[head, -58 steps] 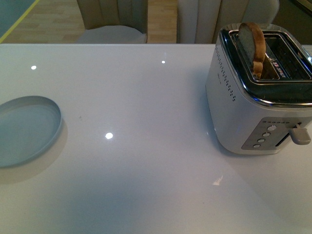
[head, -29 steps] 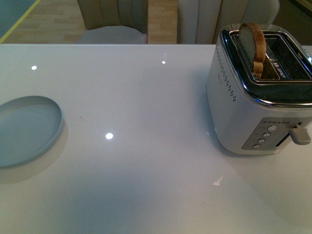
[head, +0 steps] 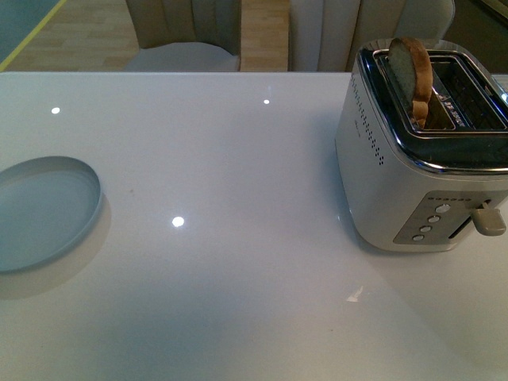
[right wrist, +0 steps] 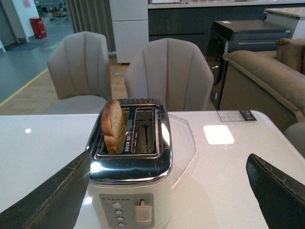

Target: Left arm holds plate, right arm toasts bread

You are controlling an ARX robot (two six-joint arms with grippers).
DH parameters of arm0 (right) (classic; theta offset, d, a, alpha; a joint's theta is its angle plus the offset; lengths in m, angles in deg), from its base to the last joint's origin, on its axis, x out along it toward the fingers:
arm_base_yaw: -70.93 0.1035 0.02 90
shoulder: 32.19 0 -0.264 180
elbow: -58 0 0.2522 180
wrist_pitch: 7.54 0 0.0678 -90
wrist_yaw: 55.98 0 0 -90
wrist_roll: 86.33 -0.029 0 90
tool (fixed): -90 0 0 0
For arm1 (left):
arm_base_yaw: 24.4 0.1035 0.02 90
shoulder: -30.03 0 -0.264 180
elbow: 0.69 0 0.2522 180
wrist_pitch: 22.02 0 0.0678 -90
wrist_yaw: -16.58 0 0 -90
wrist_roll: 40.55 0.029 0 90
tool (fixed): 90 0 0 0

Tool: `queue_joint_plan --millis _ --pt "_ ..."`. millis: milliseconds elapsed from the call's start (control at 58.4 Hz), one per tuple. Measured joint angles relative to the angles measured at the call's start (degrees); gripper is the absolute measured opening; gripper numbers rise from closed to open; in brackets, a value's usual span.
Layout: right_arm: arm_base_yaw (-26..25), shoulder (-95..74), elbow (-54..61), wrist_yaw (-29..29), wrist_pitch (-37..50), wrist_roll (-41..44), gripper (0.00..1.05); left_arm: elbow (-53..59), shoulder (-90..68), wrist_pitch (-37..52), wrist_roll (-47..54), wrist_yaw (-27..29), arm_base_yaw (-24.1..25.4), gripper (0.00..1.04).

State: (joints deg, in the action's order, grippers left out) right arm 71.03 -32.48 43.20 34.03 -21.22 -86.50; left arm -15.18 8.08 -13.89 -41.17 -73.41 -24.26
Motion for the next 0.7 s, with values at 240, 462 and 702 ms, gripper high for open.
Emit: queue_joint_plan --millis 240,462,702 --pt "0.0 0.0 0.0 0.0 0.0 0.0 0.96 0.0 6.1 -6.0 0.0 0.0 0.0 0.03" --pt "0.0 0.0 0.0 0.0 0.0 0.0 0.96 0.0 9.9 -9.8 0.0 0.0 0.0 0.03" --pt "0.0 0.0 0.0 0.0 0.0 0.0 0.96 0.0 18.9 -20.7 0.0 0.0 0.0 0.03"
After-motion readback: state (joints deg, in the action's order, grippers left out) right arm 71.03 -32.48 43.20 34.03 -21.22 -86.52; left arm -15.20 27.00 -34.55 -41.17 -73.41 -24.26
